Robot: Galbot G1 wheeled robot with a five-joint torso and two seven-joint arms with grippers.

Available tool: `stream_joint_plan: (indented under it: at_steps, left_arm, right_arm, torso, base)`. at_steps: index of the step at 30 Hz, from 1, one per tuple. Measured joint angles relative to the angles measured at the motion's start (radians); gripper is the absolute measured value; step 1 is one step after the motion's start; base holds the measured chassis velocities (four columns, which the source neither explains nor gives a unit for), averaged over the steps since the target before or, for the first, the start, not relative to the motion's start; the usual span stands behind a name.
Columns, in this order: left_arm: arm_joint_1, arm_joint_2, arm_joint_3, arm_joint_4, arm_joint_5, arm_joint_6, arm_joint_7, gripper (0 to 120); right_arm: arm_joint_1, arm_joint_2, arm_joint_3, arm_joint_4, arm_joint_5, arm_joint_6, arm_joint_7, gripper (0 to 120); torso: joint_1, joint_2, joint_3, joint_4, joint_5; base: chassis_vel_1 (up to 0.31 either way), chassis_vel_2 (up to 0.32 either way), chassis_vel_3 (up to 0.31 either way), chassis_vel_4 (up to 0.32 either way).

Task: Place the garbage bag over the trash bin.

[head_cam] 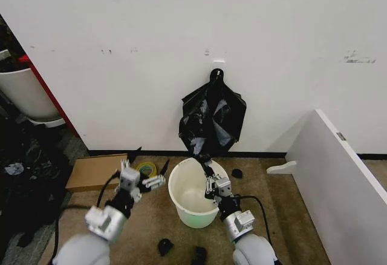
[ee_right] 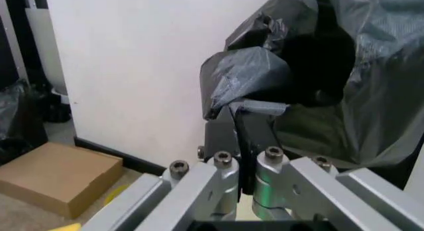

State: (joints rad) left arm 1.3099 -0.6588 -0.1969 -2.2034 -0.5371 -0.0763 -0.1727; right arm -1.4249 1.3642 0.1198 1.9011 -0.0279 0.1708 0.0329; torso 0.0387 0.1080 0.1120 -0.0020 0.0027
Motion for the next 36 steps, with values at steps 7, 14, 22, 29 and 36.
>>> stream_joint_plan:
  at_steps: [7, 14, 22, 29, 36]
  left_arm:
    - [-0.415, 0.064, 0.291, 0.09, -0.145, 0.091, 0.003, 100]
    - [-0.715, 0.04, 0.538, 0.159, -0.21, 0.244, 0.008, 100]
    - [-0.866, -0.021, 0.67, 0.238, -0.3, 0.321, 0.05, 100]
    - [-0.902, -0.079, 0.709, 0.298, -0.344, 0.365, 0.053, 97]
    - [-0.904, -0.115, 0.716, 0.324, -0.364, 0.382, 0.041, 73]
  right_arm:
    - [-0.009, 0.031, 0.024, -0.002, -0.017, 0.01, 0.0, 0]
    - [-0.019, 0.035, 0.052, 0.006, -0.025, 0.021, 0.0, 0]
    - [-0.032, 0.034, 0.073, 0.012, -0.029, 0.035, -0.001, 0]
    - [-0.038, 0.029, 0.074, 0.029, -0.028, 0.036, -0.003, 0]
    - [-0.042, 0.025, 0.075, 0.04, -0.024, 0.036, -0.003, 0]
  torso:
    - [0.0, 0.0, 0.0, 0.0, 0.0]
    - [0.0, 0.0, 0.0, 0.0, -0.0001]
    - [0.0, 0.0, 0.0, 0.0, 0.0]
    - [0.0, 0.0, 0.0, 0.0, -0.0001]
    - [0.0, 0.0, 0.0, 0.0002, 0.0]
  base:
    - [0.0, 0.0, 0.0, 0.0]
    - [0.0, 0.0, 0.0, 0.0]
    - [0.0, 0.0, 0.0, 0.0]
    - [0.0, 0.0, 0.0, 0.0]
    - [0.0, 0.0, 0.0, 0.0]
